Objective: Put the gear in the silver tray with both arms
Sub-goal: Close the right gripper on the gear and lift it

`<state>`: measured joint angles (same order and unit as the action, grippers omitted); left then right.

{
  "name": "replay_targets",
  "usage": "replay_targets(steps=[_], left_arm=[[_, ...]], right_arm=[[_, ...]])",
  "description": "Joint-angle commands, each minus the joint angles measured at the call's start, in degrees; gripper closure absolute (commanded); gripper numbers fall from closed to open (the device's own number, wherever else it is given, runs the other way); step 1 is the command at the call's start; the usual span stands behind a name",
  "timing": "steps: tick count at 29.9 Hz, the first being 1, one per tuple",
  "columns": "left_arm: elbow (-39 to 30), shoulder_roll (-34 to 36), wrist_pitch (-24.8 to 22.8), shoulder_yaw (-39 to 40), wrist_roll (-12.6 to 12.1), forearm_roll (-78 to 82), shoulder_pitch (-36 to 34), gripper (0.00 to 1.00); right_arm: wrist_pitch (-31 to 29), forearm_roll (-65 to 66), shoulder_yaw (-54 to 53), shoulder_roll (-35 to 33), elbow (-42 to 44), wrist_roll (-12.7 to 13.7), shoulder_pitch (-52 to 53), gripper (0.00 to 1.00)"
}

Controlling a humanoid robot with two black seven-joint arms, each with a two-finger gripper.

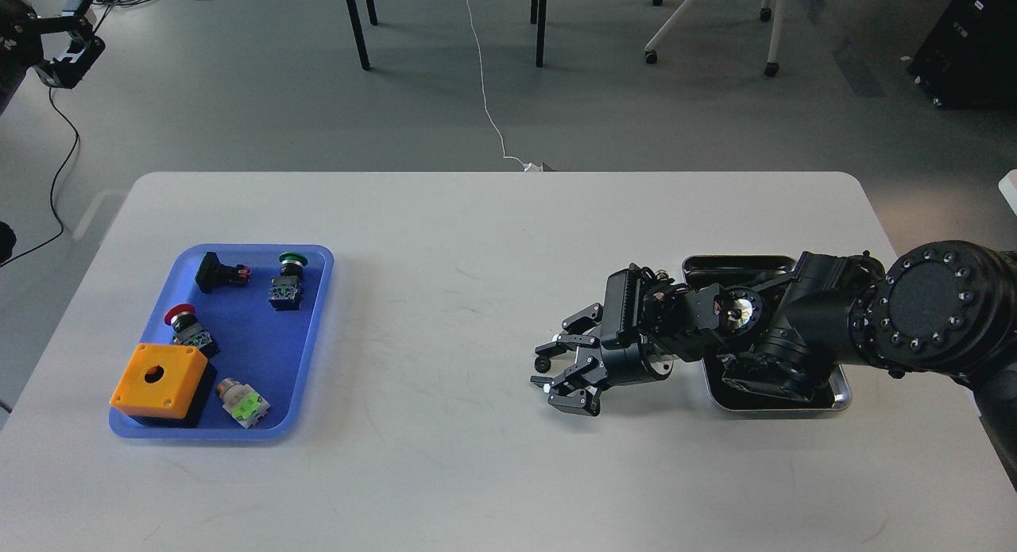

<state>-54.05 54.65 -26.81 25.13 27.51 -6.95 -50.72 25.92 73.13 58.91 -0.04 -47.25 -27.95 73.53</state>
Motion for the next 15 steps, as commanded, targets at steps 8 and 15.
replay_targets(steps=[8,15], left_arm=[[0.0,0.4,-0.1,0.0,0.0,-0.1,0.0,0.02],[0.0,0.5,-0.1,0.0,0.0,0.0,0.0,0.02]], right_arm=[[0.1,0.0,-0.1,0.0,-0.3,-0.1,0.6,0.65],[0.1,0.1,0.0,0.0,-0.3,-0.1,0.6,0.77]])
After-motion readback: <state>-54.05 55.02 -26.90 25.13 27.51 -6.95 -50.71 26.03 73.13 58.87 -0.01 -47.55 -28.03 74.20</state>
